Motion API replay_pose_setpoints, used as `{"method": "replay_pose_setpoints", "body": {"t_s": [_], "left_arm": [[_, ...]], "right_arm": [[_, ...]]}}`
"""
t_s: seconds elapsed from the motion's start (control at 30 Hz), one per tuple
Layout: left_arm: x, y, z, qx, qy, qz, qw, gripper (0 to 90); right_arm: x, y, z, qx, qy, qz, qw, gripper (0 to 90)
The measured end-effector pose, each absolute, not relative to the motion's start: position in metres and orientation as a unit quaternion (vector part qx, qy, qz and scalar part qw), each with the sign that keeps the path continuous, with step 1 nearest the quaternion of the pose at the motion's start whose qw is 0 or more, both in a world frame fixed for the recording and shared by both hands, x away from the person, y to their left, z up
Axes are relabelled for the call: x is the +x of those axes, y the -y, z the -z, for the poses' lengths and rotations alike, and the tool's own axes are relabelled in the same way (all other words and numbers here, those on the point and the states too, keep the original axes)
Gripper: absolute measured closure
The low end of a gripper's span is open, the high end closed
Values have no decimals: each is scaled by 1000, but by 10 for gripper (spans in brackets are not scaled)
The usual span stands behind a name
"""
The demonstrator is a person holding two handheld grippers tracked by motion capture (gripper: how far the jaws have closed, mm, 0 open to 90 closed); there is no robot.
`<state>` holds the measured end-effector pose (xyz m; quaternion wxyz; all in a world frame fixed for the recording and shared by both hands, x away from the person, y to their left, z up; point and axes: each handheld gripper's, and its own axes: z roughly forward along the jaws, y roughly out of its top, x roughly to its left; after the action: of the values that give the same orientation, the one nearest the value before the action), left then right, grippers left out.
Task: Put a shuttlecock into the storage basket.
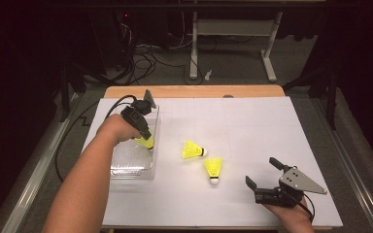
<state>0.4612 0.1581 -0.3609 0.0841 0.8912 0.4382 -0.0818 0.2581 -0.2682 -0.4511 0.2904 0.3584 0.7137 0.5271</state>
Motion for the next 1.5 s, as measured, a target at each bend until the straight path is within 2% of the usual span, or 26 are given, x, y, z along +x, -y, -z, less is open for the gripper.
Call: {"method": "replay_pose_setpoints", "body": {"t_s": [0.8, 1.0, 1.3, 1.5], "left_arm": [[468, -158, 366, 886, -446, 82, 92, 871], [469, -159, 365, 882, -456, 78, 89, 754], [470, -162, 362, 879, -463, 68, 93, 665], [471, -164, 360, 875, -470, 63, 98, 638]], "right_arm": [[258, 269, 451, 359, -714, -526, 291, 3], [258, 269, 451, 359, -714, -526, 291, 3], [258, 269, 451, 359, -714, -526, 291, 3], [258, 269, 451, 360, -714, -526, 291, 3]]}}
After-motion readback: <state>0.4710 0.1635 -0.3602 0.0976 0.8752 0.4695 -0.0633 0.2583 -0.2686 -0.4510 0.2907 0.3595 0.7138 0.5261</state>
